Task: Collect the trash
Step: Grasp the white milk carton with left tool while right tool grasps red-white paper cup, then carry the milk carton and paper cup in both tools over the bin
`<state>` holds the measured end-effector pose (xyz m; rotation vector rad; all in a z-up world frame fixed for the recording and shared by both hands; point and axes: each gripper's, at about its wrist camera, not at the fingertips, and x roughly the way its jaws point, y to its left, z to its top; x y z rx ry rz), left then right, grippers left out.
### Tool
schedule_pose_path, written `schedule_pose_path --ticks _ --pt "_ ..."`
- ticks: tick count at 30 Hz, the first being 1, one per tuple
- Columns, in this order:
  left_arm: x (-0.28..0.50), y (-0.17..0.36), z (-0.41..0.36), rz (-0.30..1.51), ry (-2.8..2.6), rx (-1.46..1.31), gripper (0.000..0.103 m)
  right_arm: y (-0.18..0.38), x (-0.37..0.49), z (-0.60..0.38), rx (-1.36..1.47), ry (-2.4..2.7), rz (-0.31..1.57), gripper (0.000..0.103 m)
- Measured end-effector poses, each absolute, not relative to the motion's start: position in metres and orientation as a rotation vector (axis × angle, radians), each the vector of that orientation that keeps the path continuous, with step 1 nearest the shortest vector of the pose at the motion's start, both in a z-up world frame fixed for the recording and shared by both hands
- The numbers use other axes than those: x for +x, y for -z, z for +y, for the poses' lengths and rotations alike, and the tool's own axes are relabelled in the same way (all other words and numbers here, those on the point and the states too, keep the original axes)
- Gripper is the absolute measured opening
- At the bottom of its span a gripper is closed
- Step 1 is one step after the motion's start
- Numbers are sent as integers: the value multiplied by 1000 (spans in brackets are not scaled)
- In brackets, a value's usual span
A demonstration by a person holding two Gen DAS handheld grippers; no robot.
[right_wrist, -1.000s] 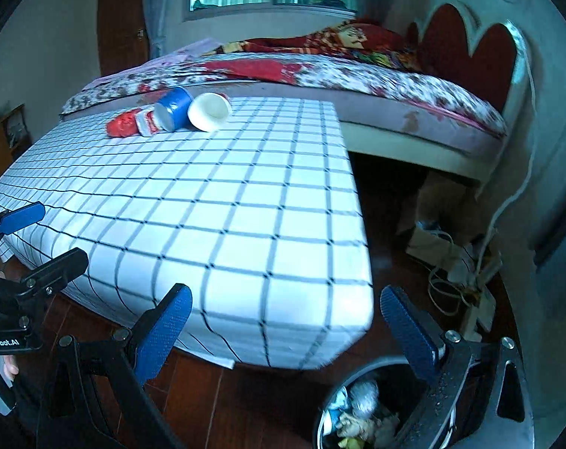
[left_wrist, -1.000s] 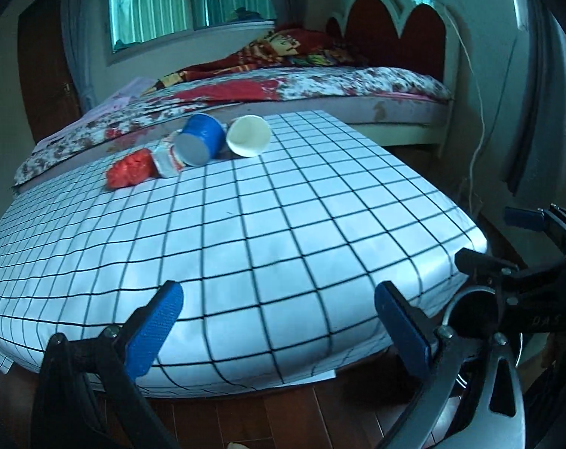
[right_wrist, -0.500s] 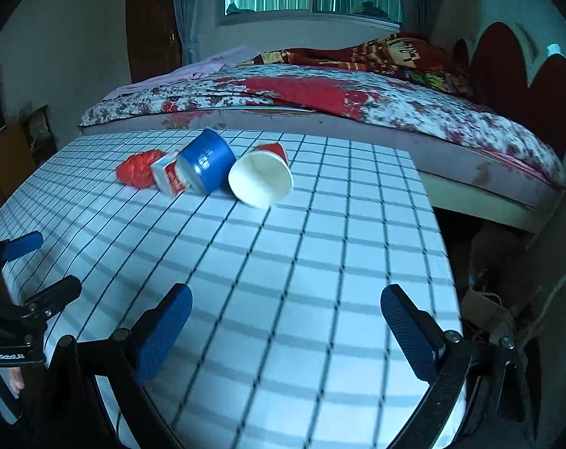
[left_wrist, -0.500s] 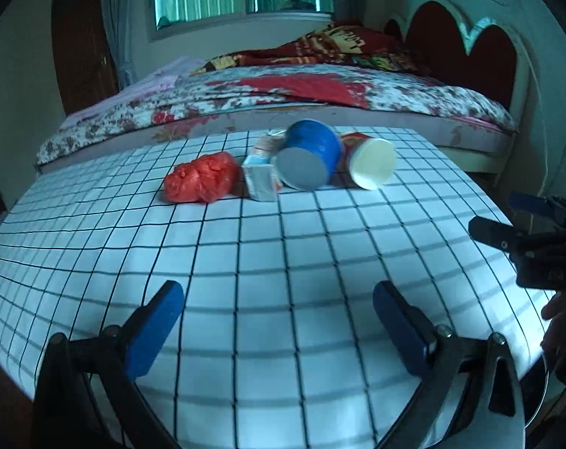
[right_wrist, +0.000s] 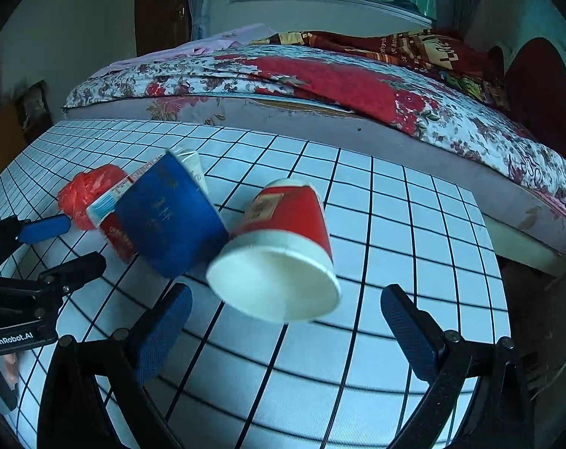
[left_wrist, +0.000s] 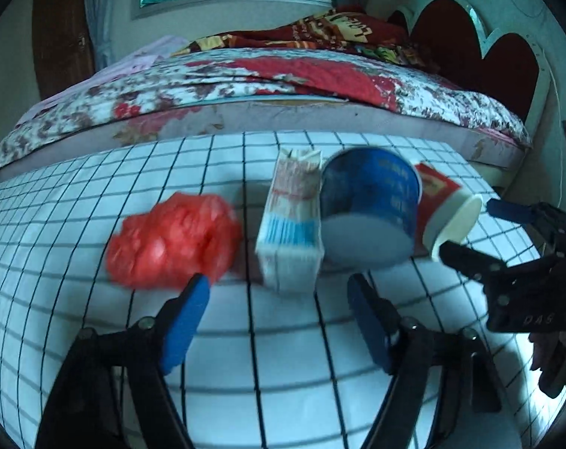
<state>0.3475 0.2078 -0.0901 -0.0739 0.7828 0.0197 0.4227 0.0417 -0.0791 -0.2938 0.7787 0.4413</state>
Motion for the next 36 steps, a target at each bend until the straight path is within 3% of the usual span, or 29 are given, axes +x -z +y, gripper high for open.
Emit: schedule_pose_path --ticks 7,10,17,36 --pt "374 94 205 806 20 -72 60 81 441 48 -296 -456 780 101" --pt "379 97 202 830 43 -71 37 84 445 49 -283 -466 809 88" --pt "362 92 198 802 23 -43 36 81 439 36 -241 -477 820 56" --pt "258 49 174 690 15 -57 35 25 329 -37 -153 -468 696 52"
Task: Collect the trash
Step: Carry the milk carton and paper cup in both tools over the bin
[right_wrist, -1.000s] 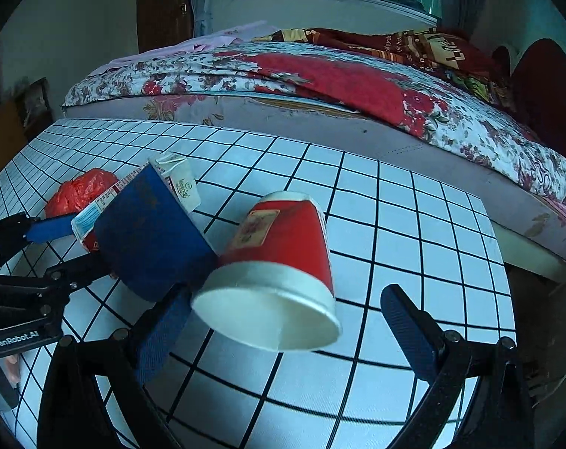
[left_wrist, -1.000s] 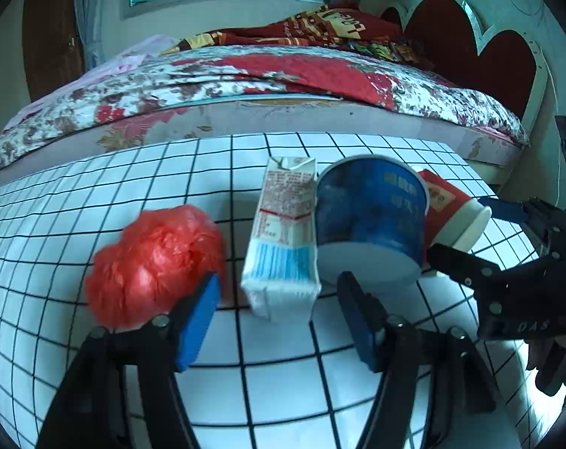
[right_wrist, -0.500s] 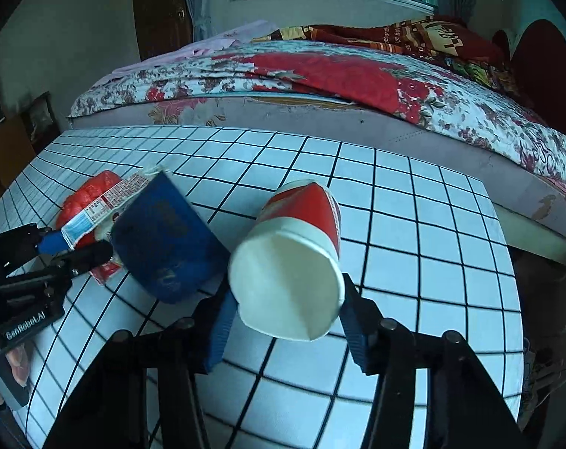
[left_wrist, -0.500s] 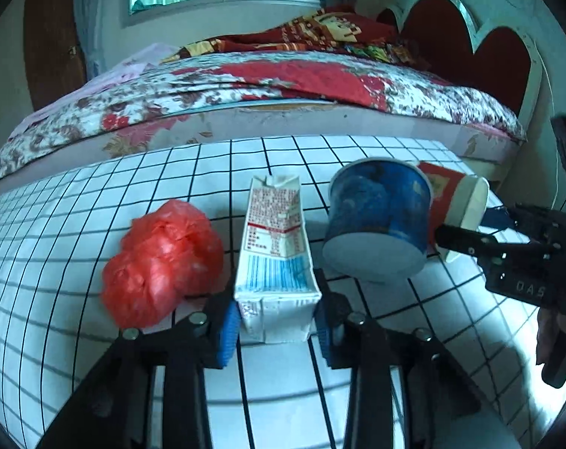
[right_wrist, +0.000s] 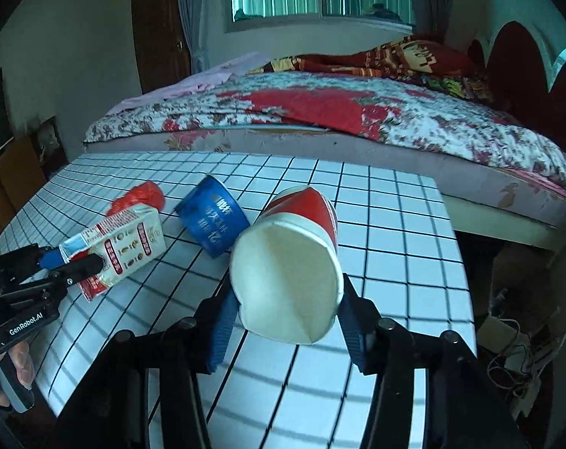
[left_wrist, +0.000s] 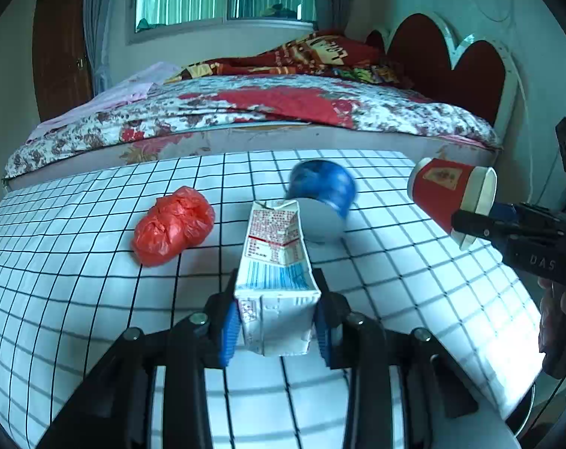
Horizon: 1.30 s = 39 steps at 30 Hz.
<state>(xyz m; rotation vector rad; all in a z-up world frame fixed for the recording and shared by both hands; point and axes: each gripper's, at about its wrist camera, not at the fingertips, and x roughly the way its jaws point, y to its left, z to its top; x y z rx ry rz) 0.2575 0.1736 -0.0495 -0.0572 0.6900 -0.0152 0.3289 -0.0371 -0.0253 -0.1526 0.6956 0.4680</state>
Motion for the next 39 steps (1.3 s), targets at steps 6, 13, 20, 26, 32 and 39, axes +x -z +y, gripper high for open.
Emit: schedule_pose_path --ticks 6,13,20,26,32,39 --pt "219 30 151 651 44 -45 35 8 276 -71 -123 -449 655 52" --pt "174 11 107 607 100 7 35 -3 225 -113 -96 -389 642 52" --pt "135 -7 67 562 162 17 35 -19 176 -155 -71 -336 601 52" --pt "110 -13 27 537 233 44 35 -26 137 -189 -54 -293 566 52" --pt "98 -9 -21 533 334 77 35 -21 110 -223 -41 -236 569 52" --pt "95 1 -71 552 438 98 35 -10 83 -269 -34 -161 591 52"
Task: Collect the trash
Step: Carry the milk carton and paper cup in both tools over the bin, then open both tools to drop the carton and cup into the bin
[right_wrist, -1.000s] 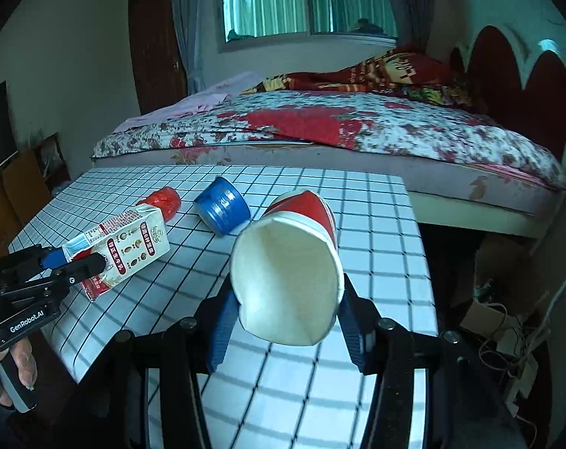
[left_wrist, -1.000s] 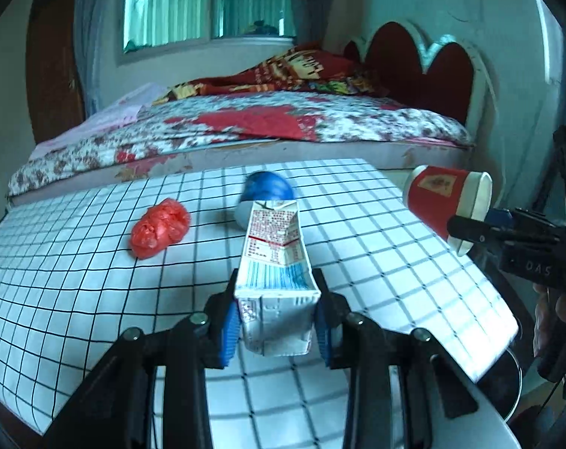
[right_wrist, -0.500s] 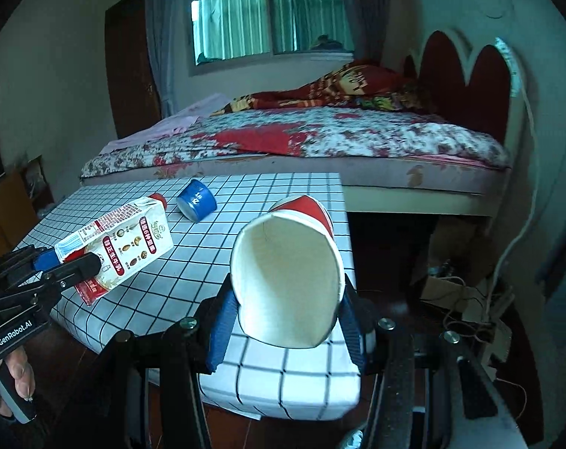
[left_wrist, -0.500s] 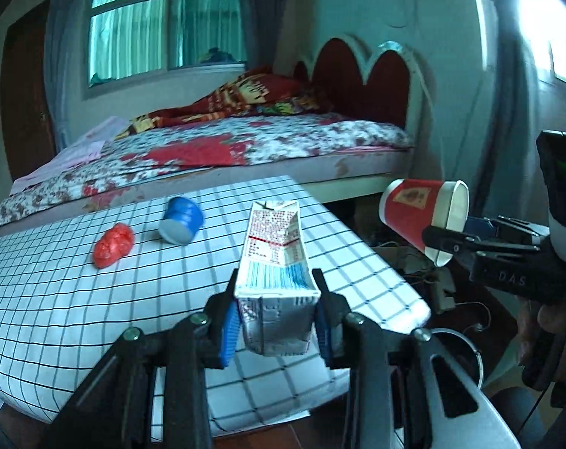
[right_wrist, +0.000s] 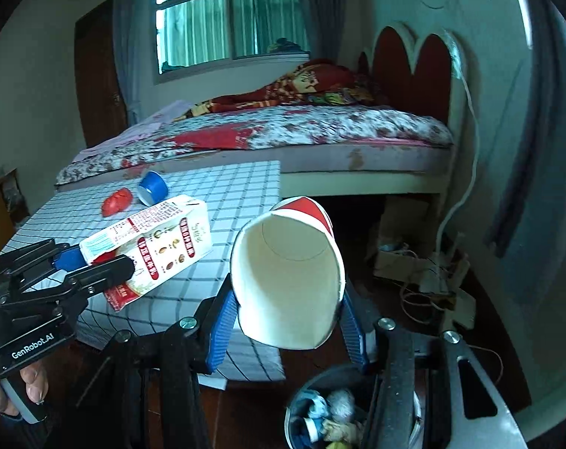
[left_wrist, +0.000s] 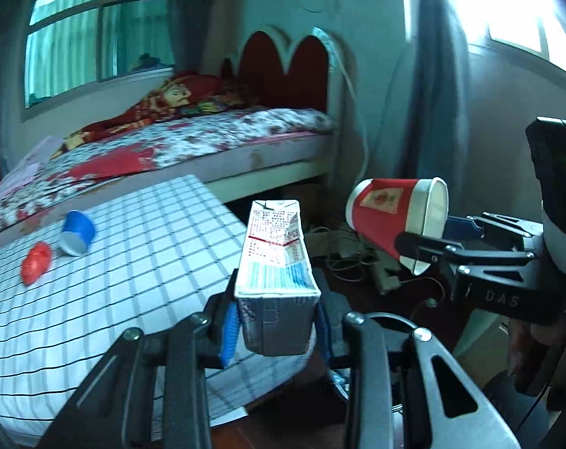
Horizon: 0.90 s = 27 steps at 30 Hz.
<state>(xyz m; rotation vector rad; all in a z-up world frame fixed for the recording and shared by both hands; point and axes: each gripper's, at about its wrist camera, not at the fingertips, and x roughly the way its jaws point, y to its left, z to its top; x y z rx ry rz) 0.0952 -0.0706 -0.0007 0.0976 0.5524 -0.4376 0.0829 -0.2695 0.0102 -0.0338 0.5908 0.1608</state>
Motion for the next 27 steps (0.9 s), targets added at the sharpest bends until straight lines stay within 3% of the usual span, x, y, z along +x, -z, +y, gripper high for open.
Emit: schedule_pose_path --ticks 9,27 --pt "87 18 -129 570 548 148 35 15 59 -325 12 -109 617 53" --pt "89 108 -183 745 687 212 35 116 54 -382 59 -101 809 54"
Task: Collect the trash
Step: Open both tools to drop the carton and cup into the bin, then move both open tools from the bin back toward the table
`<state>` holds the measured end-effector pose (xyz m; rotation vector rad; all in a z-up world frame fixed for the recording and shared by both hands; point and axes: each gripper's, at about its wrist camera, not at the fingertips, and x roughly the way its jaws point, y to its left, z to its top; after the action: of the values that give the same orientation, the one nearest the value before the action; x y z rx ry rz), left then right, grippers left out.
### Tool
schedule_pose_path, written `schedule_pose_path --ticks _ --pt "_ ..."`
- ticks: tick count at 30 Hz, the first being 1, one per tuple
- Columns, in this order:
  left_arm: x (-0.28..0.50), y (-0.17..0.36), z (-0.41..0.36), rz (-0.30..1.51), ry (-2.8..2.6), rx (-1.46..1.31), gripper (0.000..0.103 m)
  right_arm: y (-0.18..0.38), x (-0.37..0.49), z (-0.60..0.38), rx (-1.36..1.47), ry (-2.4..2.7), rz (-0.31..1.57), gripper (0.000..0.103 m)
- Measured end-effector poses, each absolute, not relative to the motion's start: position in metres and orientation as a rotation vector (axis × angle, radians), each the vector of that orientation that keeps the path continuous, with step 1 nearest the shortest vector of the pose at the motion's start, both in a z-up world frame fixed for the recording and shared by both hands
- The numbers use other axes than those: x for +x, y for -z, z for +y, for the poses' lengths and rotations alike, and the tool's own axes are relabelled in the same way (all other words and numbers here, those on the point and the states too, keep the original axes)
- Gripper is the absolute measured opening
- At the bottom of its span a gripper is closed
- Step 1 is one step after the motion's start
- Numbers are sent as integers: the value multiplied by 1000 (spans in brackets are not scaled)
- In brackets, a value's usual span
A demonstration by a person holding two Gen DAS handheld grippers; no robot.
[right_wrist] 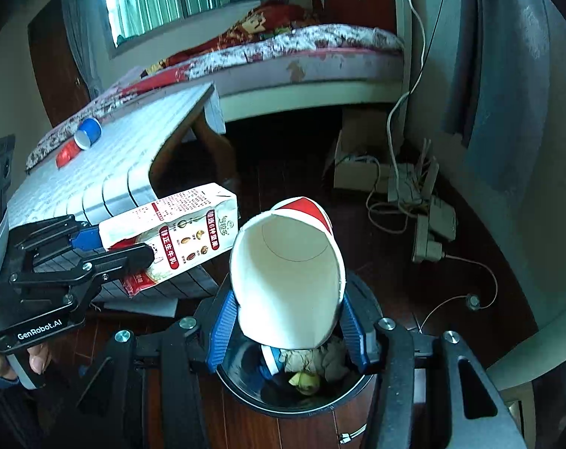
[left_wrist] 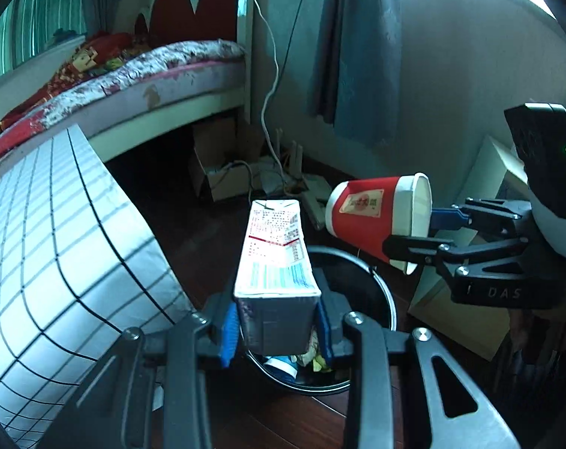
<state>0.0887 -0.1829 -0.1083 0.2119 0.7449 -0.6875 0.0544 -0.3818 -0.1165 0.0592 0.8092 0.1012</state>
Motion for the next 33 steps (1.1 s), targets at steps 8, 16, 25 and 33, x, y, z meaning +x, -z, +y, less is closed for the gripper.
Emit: schedule_pose_path --ticks 8,16,25,33 --pt "97 130 -189 795 674 163 91 155 70 -388 -4 -39 881 100" --pt "95 142 -184 792 508 172 102 164 71 -400 -10 46 923 102" --pt "103 136 -183 755 460 188 102 159 68 -395 -15 43 896 102" --pt "98 123 -172 723 440 182 102 142 67 -389 -13 51 841 102"
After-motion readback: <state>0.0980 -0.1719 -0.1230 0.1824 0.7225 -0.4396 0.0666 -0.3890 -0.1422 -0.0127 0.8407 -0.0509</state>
